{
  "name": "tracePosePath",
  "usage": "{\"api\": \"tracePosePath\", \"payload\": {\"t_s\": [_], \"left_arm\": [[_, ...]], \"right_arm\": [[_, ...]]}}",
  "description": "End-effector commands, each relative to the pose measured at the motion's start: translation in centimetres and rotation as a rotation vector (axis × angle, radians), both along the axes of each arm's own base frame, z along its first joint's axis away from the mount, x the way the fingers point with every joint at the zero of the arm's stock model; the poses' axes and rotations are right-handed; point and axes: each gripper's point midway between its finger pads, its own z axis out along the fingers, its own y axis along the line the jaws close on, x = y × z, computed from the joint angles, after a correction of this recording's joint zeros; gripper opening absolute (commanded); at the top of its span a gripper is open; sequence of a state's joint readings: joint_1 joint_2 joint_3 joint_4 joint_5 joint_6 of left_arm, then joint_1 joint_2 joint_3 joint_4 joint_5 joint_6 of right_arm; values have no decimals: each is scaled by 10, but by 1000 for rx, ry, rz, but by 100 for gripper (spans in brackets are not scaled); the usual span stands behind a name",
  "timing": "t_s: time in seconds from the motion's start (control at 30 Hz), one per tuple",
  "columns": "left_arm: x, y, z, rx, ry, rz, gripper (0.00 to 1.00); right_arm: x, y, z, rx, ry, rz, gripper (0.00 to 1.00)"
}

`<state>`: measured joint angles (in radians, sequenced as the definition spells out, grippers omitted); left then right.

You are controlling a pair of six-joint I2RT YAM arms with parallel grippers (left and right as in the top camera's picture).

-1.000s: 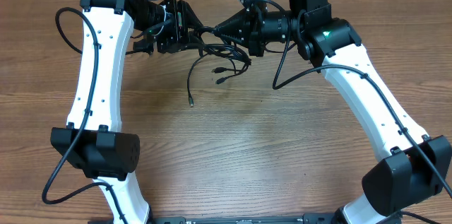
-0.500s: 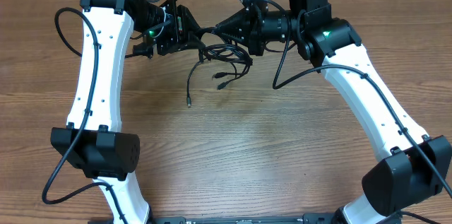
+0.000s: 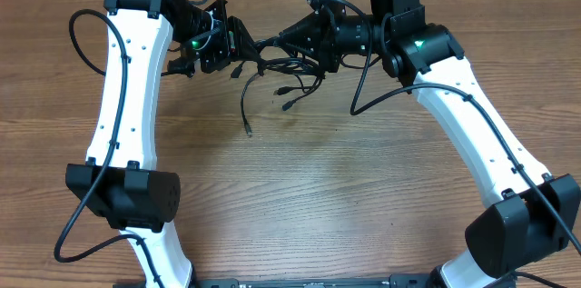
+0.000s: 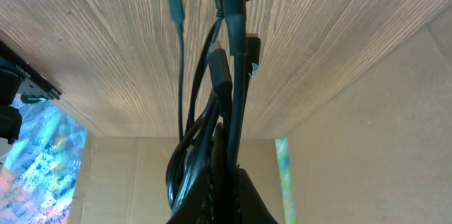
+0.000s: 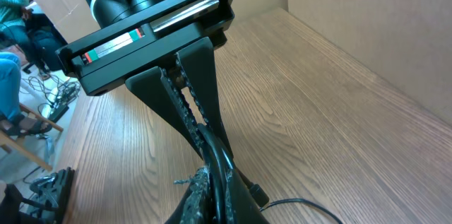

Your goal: Untangle cables

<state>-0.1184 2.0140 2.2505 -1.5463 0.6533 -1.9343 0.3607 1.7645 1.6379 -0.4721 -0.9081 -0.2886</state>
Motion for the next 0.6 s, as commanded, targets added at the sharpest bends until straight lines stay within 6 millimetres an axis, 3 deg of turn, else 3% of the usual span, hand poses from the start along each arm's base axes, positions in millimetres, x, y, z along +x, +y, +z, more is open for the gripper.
{"api": "tracePosePath", "payload": {"t_s": [0.0, 0.07, 0.1, 0.23, 0.27, 0.37, 0.43, 0.5, 0.57], "left_arm": [[-5, 3, 7, 38, -47, -29, 4], [-5, 3, 7, 39, -55, -39, 4], [-5, 3, 7, 40, -53, -39, 4], [-6, 3, 6, 44, -67, -60, 4], [-6, 3, 6, 44, -67, -60, 4], [-6, 3, 6, 46, -79, -74, 4], [-7, 3, 6, 49, -78, -83, 4], [-7, 3, 6, 48, -78, -83, 4], [-7, 3, 6, 48, -78, -84, 5]], "right_arm": [[8, -10, 13, -17, -45, -69, 12], [10, -11, 9, -33, -39, -86, 28], [9, -12, 8, -37, -31, -86, 42], [-2, -12, -6, -121, -152, 3, 66], [-5, -12, -10, -142, -181, 27, 67], [-12, -13, -23, -219, -261, 80, 67], [-8, -15, -29, -263, -274, 57, 56], [-7, -14, -30, -273, -280, 51, 33], [-8, -13, -29, -271, -282, 53, 29]]}}
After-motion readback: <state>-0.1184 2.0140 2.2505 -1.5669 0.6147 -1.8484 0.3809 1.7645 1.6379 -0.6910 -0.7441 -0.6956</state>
